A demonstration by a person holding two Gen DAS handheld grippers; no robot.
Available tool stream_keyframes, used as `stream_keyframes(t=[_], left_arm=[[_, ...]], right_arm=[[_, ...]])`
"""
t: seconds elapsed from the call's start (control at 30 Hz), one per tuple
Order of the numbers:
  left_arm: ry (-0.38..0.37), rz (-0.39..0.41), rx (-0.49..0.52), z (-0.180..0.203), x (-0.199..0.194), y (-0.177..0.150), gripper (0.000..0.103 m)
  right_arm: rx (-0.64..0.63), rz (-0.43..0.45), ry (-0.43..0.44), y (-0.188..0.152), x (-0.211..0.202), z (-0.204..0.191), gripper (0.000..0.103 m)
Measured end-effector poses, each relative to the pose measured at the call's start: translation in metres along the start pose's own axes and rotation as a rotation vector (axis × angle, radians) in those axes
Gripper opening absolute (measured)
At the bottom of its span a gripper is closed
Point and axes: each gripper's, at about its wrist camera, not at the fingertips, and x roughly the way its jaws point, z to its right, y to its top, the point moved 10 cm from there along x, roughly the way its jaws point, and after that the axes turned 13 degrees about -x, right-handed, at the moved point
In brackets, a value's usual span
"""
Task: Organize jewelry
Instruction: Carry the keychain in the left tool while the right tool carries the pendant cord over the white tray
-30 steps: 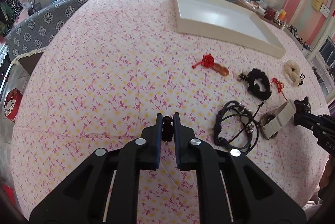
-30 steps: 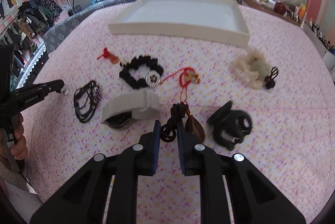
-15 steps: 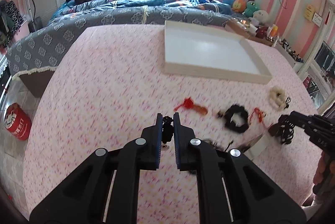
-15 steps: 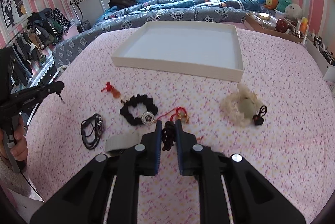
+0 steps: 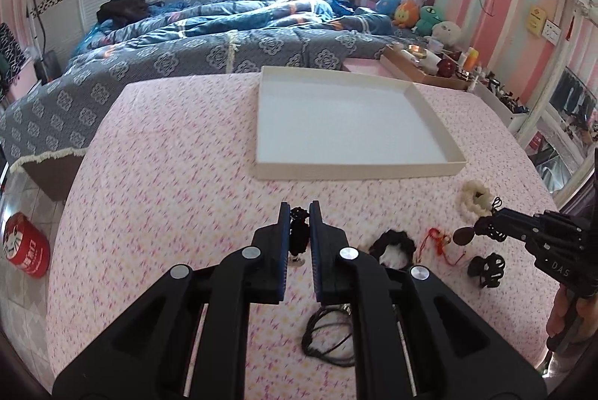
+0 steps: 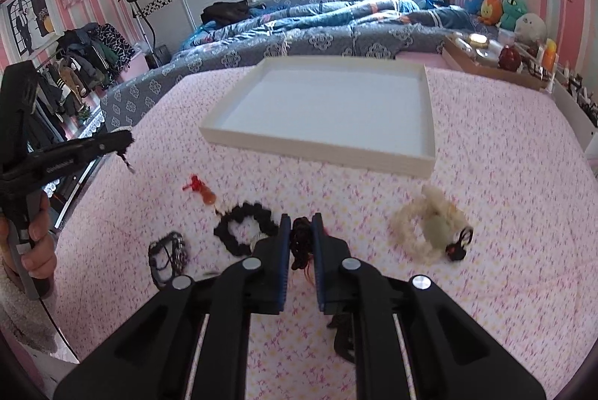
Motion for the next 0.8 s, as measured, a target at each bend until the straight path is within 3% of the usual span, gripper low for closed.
stream_keyframes(t=[0.37, 0.8], left_arm=[[-0.031, -0.028, 0.024, 0.039, 0.059, 0.080, 0.008], [-0.008, -0.142, -0.008, 0.051, 0.203, 0.157, 0.008]], right_arm=[[-0.016, 0.062, -0.106, 0.087, 0.018, 0.051, 0.011], [0.002, -0.027, -0.246, 0.167, 0.137, 0.141, 0.011]])
